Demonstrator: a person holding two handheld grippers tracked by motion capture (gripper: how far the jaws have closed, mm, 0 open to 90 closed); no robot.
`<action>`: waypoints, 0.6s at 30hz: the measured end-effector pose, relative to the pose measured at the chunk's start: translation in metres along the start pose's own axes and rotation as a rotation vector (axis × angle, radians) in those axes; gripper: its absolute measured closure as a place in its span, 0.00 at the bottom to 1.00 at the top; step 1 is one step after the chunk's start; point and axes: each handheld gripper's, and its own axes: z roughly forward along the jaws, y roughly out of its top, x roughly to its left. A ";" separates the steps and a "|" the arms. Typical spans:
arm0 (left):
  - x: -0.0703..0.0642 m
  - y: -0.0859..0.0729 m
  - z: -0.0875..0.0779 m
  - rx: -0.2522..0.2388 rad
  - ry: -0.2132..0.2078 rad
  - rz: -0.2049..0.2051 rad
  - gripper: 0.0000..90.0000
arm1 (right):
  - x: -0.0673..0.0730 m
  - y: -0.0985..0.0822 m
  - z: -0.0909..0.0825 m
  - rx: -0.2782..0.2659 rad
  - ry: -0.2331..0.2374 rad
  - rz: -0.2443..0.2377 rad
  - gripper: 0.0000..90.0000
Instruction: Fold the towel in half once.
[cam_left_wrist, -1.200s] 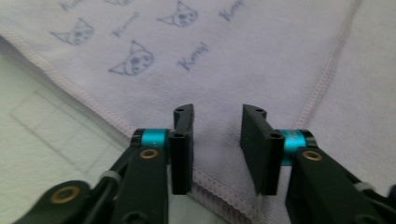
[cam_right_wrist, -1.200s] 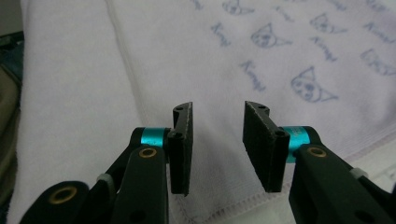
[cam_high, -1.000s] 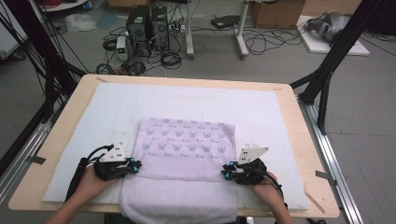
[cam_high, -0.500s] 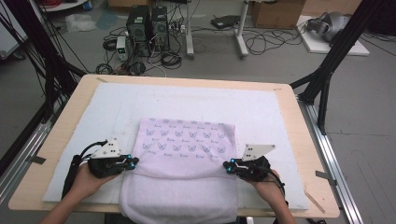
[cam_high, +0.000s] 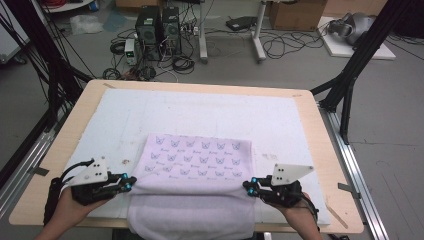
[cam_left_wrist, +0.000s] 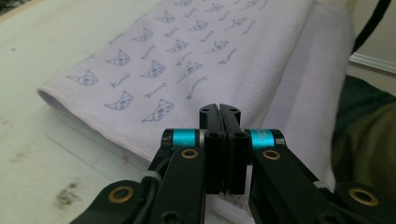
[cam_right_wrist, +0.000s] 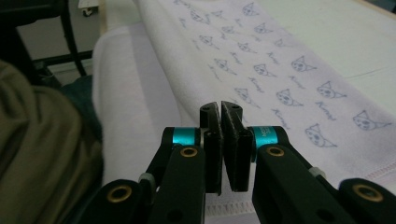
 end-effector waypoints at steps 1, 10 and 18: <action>-0.001 -0.002 0.001 0.004 -0.001 0.001 0.97 | 0.003 -0.002 0.000 0.003 0.022 0.007 0.95; 0.028 -0.001 0.023 -0.009 0.072 -0.057 0.72 | -0.023 -0.003 0.014 0.045 -0.003 0.039 0.77; 0.075 0.011 0.059 0.005 0.136 -0.106 0.69 | -0.083 -0.001 0.036 0.096 -0.087 0.132 0.63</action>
